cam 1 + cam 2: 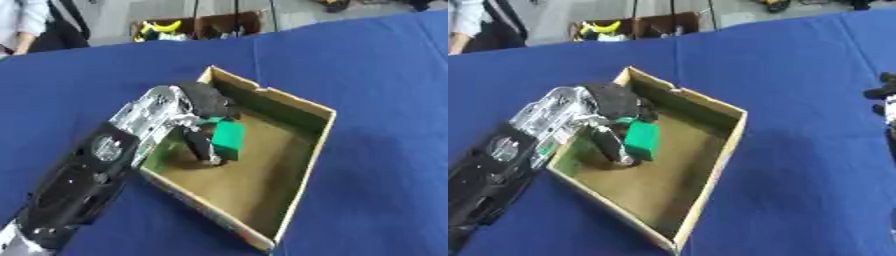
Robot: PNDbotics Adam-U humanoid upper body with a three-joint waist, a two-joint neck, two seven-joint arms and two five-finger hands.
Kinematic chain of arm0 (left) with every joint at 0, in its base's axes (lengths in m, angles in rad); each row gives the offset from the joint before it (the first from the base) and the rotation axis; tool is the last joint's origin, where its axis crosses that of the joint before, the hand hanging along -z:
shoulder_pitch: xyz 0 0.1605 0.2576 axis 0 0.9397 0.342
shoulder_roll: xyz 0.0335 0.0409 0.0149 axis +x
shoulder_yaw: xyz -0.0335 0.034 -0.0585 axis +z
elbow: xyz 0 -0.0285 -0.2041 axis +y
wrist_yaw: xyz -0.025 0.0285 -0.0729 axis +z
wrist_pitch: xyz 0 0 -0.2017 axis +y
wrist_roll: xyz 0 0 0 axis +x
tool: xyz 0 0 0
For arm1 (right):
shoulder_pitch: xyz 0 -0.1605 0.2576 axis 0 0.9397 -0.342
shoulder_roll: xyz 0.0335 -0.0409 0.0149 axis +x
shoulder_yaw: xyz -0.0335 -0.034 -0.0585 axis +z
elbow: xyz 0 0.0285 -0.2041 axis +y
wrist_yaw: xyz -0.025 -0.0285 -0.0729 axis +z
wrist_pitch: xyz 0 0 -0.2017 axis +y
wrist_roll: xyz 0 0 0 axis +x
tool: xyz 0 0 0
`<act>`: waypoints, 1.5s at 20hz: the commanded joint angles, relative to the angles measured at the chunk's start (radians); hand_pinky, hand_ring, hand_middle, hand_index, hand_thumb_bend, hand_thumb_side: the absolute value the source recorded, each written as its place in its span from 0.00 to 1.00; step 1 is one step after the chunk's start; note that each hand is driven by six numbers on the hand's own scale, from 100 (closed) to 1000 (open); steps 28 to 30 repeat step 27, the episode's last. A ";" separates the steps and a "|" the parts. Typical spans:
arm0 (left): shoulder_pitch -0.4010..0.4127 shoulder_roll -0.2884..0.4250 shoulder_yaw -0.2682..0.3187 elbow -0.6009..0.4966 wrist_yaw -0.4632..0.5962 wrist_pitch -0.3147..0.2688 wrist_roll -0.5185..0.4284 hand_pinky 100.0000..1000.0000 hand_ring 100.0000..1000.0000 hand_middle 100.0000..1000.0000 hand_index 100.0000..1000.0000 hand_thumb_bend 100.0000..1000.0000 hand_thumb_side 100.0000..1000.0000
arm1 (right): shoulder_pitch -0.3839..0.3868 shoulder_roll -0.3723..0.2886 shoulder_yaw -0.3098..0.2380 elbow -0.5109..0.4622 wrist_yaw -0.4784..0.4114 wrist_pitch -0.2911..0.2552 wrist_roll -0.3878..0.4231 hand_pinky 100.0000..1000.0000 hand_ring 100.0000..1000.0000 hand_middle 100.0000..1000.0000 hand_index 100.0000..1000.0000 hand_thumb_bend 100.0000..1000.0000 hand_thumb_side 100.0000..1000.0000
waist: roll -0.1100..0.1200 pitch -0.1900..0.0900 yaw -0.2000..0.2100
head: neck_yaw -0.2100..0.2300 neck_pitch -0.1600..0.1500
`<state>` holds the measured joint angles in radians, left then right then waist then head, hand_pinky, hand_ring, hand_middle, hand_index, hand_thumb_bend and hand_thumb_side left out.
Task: Pick up objects on the table and place them in the box.
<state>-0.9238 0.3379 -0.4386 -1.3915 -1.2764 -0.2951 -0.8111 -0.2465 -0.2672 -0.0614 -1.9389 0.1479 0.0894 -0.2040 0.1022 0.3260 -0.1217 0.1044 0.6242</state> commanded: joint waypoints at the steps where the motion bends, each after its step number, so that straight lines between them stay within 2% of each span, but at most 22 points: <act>1: -0.013 0.001 0.028 -0.052 0.007 -0.084 -0.096 0.68 0.89 0.98 1.00 0.84 0.75 | -0.007 -0.004 -0.006 -0.019 -0.003 0.001 -0.006 0.81 0.82 0.59 0.81 0.00 0.82 | -0.009 -0.022 0.003 | 0.007 0.004; 6: -0.016 -0.005 0.079 -0.182 0.044 -0.034 -0.096 0.68 0.88 0.98 1.00 0.85 0.81 | -0.003 -0.002 -0.008 -0.018 -0.003 0.002 -0.008 0.81 0.82 0.59 0.81 0.00 0.81 | -0.011 -0.025 0.008 | 0.009 -0.005; 8: -0.012 -0.007 0.116 -0.268 0.074 -0.002 -0.094 0.67 0.88 0.97 1.00 0.90 0.87 | -0.002 -0.002 -0.009 -0.018 -0.002 0.003 -0.009 0.81 0.82 0.59 0.81 0.00 0.81 | -0.012 -0.027 0.011 | 0.008 -0.005; 9: -0.008 -0.008 0.137 -0.314 0.094 0.017 -0.084 0.65 0.87 0.97 1.00 1.00 0.97 | -0.001 -0.001 -0.010 -0.019 -0.002 0.003 -0.010 0.81 0.82 0.59 0.81 0.00 0.81 | -0.012 -0.027 0.013 | 0.007 -0.004; 10: -0.001 -0.010 0.161 -0.357 0.122 0.038 -0.057 0.63 0.87 0.96 1.00 1.00 0.99 | -0.001 -0.001 -0.011 -0.019 -0.002 0.003 -0.011 0.81 0.82 0.59 0.81 0.00 0.81 | -0.013 -0.028 0.015 | 0.006 -0.003; 13: 0.030 -0.025 0.233 -0.435 0.259 0.116 0.095 0.52 0.81 0.91 1.00 1.00 1.00 | 0.000 0.001 -0.013 -0.019 -0.002 0.003 -0.013 0.81 0.82 0.59 0.81 0.00 0.81 | -0.015 -0.028 0.022 | 0.004 -0.004; 16: 0.070 -0.045 0.307 -0.446 0.516 0.220 0.310 0.47 0.78 0.89 1.00 1.00 1.00 | 0.001 0.003 -0.016 -0.020 -0.002 0.004 -0.017 0.81 0.82 0.59 0.81 0.00 0.81 | -0.018 -0.028 0.028 | -0.002 -0.007; 19: 0.118 -0.044 0.376 -0.454 0.735 0.290 0.489 0.45 0.75 0.87 0.95 1.00 1.00 | 0.004 0.000 -0.022 -0.021 0.002 0.006 -0.023 0.81 0.82 0.59 0.81 0.00 0.81 | -0.012 -0.028 0.041 | -0.008 -0.010; 21: 0.151 -0.029 0.422 -0.474 0.831 0.319 0.604 0.44 0.74 0.86 0.95 0.88 1.00 | 0.006 0.001 -0.025 -0.022 0.003 0.007 -0.027 0.81 0.82 0.59 0.81 0.00 0.81 | -0.014 -0.027 0.050 | -0.013 -0.014; 24: 0.174 -0.012 0.444 -0.493 0.912 0.335 0.706 0.44 0.74 0.86 0.95 0.88 1.00 | 0.005 0.001 -0.026 -0.023 0.003 0.008 -0.029 0.81 0.82 0.59 0.81 0.00 0.81 | -0.016 -0.025 0.054 | -0.017 -0.016; 25: 0.177 -0.010 0.445 -0.494 0.922 0.336 0.717 0.43 0.73 0.82 0.92 0.60 1.00 | 0.005 0.001 -0.027 -0.023 0.003 0.008 -0.029 0.81 0.82 0.59 0.81 0.00 0.81 | -0.017 -0.025 0.054 | -0.019 -0.016; 27: 0.205 -0.003 0.473 -0.518 0.940 0.335 0.743 0.41 0.70 0.78 0.89 0.53 1.00 | 0.003 0.003 -0.036 -0.025 0.004 0.007 -0.038 0.81 0.82 0.59 0.81 0.00 0.81 | -0.035 -0.022 0.076 | -0.054 -0.017; 30: 0.205 -0.003 0.473 -0.518 0.940 0.335 0.743 0.41 0.70 0.78 0.89 0.53 1.00 | 0.003 0.003 -0.036 -0.025 0.004 0.007 -0.038 0.81 0.82 0.59 0.81 0.00 0.81 | -0.035 -0.022 0.076 | -0.054 -0.017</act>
